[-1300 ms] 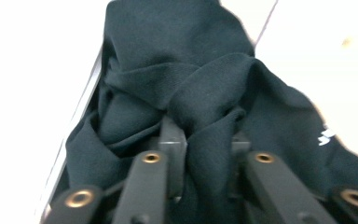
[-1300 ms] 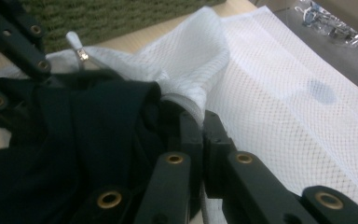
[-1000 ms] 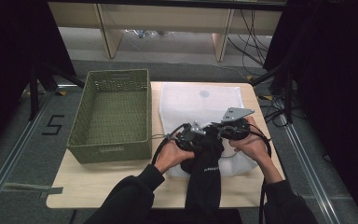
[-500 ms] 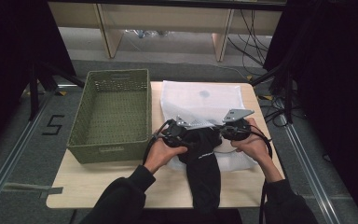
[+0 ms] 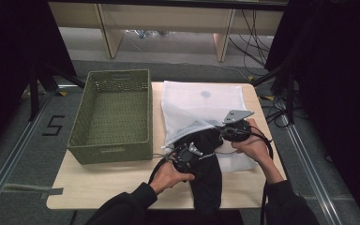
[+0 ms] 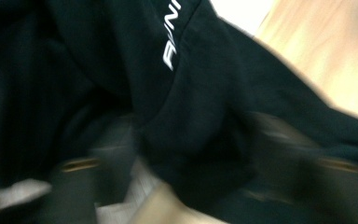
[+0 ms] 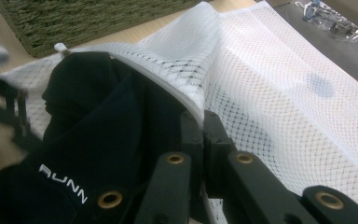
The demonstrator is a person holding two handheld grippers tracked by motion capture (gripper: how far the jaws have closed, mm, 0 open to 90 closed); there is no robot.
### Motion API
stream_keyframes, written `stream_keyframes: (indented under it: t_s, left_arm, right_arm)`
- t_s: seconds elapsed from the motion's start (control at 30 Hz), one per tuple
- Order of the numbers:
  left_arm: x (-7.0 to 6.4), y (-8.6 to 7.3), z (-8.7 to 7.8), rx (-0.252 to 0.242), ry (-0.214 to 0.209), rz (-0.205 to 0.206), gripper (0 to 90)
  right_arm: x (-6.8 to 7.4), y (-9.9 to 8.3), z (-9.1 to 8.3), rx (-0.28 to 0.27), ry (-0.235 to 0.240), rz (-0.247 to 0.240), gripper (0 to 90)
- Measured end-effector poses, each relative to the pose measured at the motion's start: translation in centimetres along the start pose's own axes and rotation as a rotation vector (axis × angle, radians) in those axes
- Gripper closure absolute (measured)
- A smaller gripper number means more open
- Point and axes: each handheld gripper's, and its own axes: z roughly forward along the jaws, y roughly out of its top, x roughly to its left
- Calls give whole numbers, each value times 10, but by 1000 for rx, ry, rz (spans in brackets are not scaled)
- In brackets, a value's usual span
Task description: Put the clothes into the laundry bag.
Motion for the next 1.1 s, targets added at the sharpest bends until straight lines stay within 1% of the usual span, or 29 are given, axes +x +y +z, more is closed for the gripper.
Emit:
stream_keyframes:
  t_s: [0.03,0.07,0.13,0.17,0.2,0.23,0.3,0.33,0.37,0.4,0.43,0.47,0.5,0.53,0.57,0.63,0.67,0.7,0.73,0.8,0.83,0.87,0.9,0.93,0.97,1.0,1.03,1.07,1.1]
  left_arm:
    - [3,4,-2,-22,-8,-27,777]
    - [7,8,-6,-50,-12,-34,833]
    - [11,22,-18,-92,19,-2,849]
    - [12,28,-22,-117,23,-19,851]
    - [13,33,-25,-134,36,-17,853]
    - [15,40,-27,-179,75,-51,853]
    - [25,49,-31,-194,131,-42,853]
    - [32,51,-29,-205,166,-58,853]
    - [39,51,-26,-214,179,-91,853]
    - [46,50,-20,-211,180,-118,851]
    - [50,48,-13,-208,190,-149,848]
    - [54,46,-7,-203,200,-157,842]
    - [56,44,0,-202,185,-176,811]
    - [56,44,0,-202,185,-176,775]
    - [55,43,1,-206,156,-194,775]
    - [50,43,-5,-208,142,-207,618]
    - [46,42,-12,-206,145,-203,551]
    - [44,42,-16,-206,147,-200,475]
    - [40,40,-24,-208,142,-190,421]
    - [31,32,-40,-181,153,-170,305]
    - [31,32,-40,-181,153,-170,287]
    - [27,28,-45,-168,157,-162,287]
    - [21,22,-50,-137,150,-149,270]
    - [16,17,-52,-123,129,-143,252]
    - [11,11,-50,-98,109,-138,255]
    - [7,6,-45,-76,106,-132,256]
    - [3,1,-38,-43,96,-107,248]
    - [2,-3,-31,-6,90,-81,245]
    - [2,-5,-24,22,78,-69,253]
  right_arm:
    - [1,0,0,4,8,8,900]
    - [1,0,-1,6,10,4,900]
    - [1,1,-3,-1,-5,15,900]
    - [0,1,-4,-3,-2,22,900]
    - [-1,2,-4,-13,-12,13,900]
    - [-2,2,-6,-13,-9,14,900]
    - [-1,3,-8,-21,-9,27,900]
    - [-2,3,-8,-17,-16,29,900]
    - [-3,3,-7,-28,-17,13,900]
    - [-4,3,-8,-27,-17,17,900]
    - [-3,3,-8,-19,-1,33,900]
    - [-3,2,-7,-19,-5,21,900]
    - [-3,1,-7,-17,-9,26,900]
    - [-3,1,-7,-17,-9,26,900]
    - [-2,1,-7,-6,-5,35,900]
    - [-3,-1,-5,-8,-7,36,900]
    - [-4,-2,-5,-5,-10,34,900]
    - [-4,-3,-4,3,2,32,900]
    - [-5,-4,-3,3,5,41,900]
    - [-5,-4,-3,-2,-2,37,900]
    - [-5,-4,-3,-2,-2,37,900]
    - [-5,-4,-3,3,0,40,900]
    - [-4,-4,-3,6,5,41,900]
    - [-5,-3,-3,-1,-2,30,900]
    - [-4,-3,-3,3,2,42,900]
    - [-3,-3,-2,4,13,40,900]
    - [-3,-3,-1,-2,-9,29,900]
    - [-2,-3,-1,7,4,35,900]
    - [-2,-3,-1,8,7,36,900]
